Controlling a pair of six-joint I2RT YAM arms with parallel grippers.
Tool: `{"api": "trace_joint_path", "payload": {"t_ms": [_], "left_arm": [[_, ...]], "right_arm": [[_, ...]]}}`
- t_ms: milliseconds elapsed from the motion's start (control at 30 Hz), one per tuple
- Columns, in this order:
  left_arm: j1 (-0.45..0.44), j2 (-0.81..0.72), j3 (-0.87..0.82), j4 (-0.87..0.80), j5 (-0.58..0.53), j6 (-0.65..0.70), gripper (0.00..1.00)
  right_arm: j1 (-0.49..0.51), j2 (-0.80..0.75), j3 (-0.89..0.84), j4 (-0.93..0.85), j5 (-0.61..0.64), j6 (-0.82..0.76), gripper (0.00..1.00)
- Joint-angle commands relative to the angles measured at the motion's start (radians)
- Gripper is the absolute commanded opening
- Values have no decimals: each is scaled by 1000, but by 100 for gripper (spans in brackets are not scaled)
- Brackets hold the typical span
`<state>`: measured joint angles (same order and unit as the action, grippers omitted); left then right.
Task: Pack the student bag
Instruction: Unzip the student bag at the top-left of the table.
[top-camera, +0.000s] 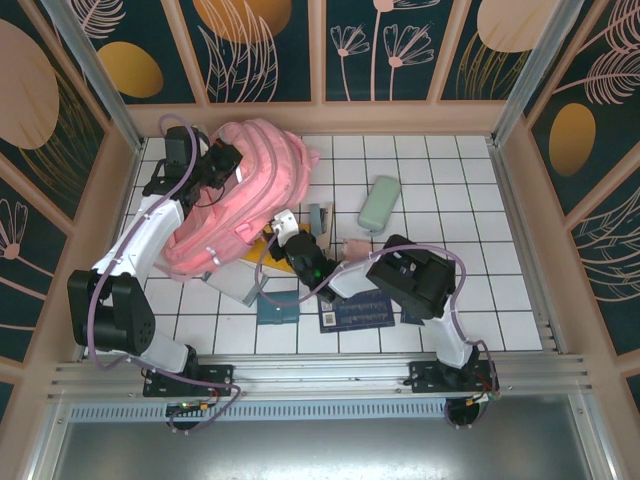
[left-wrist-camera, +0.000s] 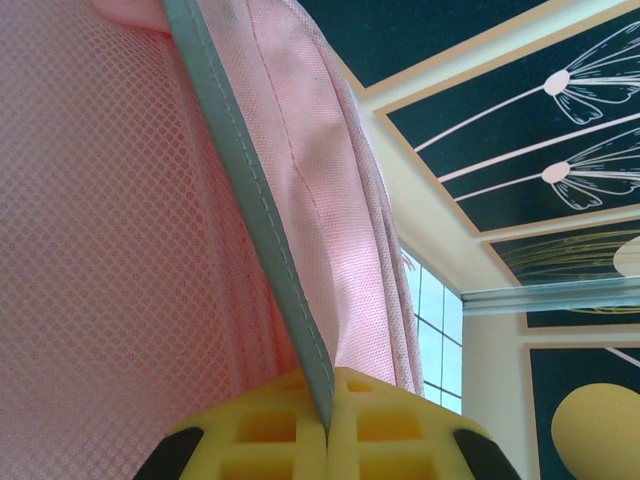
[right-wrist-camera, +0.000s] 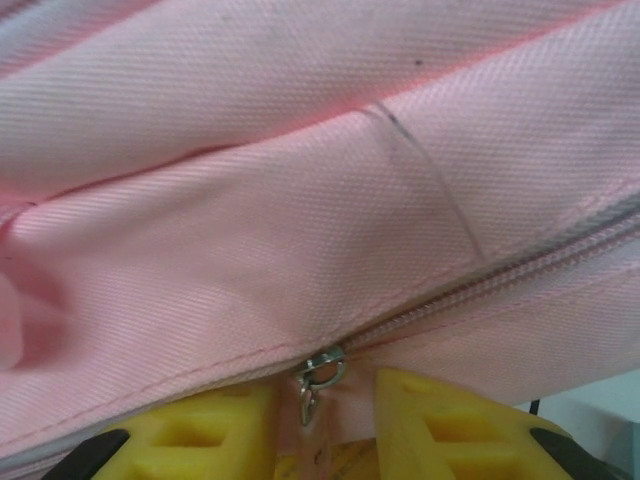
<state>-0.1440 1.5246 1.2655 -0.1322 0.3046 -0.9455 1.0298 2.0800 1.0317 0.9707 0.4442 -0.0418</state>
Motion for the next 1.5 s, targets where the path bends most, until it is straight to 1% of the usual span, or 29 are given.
{"api": "trace_joint_path", "payload": {"t_ms": [0, 133, 167, 300, 367, 533, 800, 900, 1033, 1233, 1267, 1333, 1467], "left_arm": [[1, -55, 21, 99, -4, -5, 0], [1, -51, 34, 89, -4, 7, 0], [1, -50, 35, 89, -3, 10, 0], [1, -46, 37, 86, 1, 18, 0], [1, -44, 37, 85, 3, 23, 0], [1, -41, 47, 66, 11, 52, 0], [0, 3, 124, -44, 37, 192, 0], [-8, 19, 157, -87, 35, 251, 0], [-33, 57, 226, -167, 10, 338, 0], [-74, 102, 292, -248, -35, 432, 0], [-82, 108, 302, -260, -45, 446, 0], [-100, 123, 325, -284, -65, 473, 0], [-122, 147, 355, -313, -82, 504, 0]], "right_arm": [[-8, 12, 11, -6, -4, 19, 29], [-10, 8, -19, 5, -7, 11, 24], [-13, 8, -23, 6, -9, 9, 21], [-29, -1, -30, 1, -29, 5, 5], [-34, -4, -22, -15, -30, -15, 0], [-51, -33, -31, -27, -30, -67, 0], [-98, -119, -63, -100, -79, -250, 0], [-126, -150, -61, -149, -119, -316, 0], [-177, -181, -32, -248, -215, -377, 0], [-279, -210, 25, -353, -308, -422, 0], [-299, -211, 39, -369, -328, -425, 0], [-347, -197, 107, -454, -394, -422, 0], [-406, -177, 192, -534, -459, -431, 0]]}}
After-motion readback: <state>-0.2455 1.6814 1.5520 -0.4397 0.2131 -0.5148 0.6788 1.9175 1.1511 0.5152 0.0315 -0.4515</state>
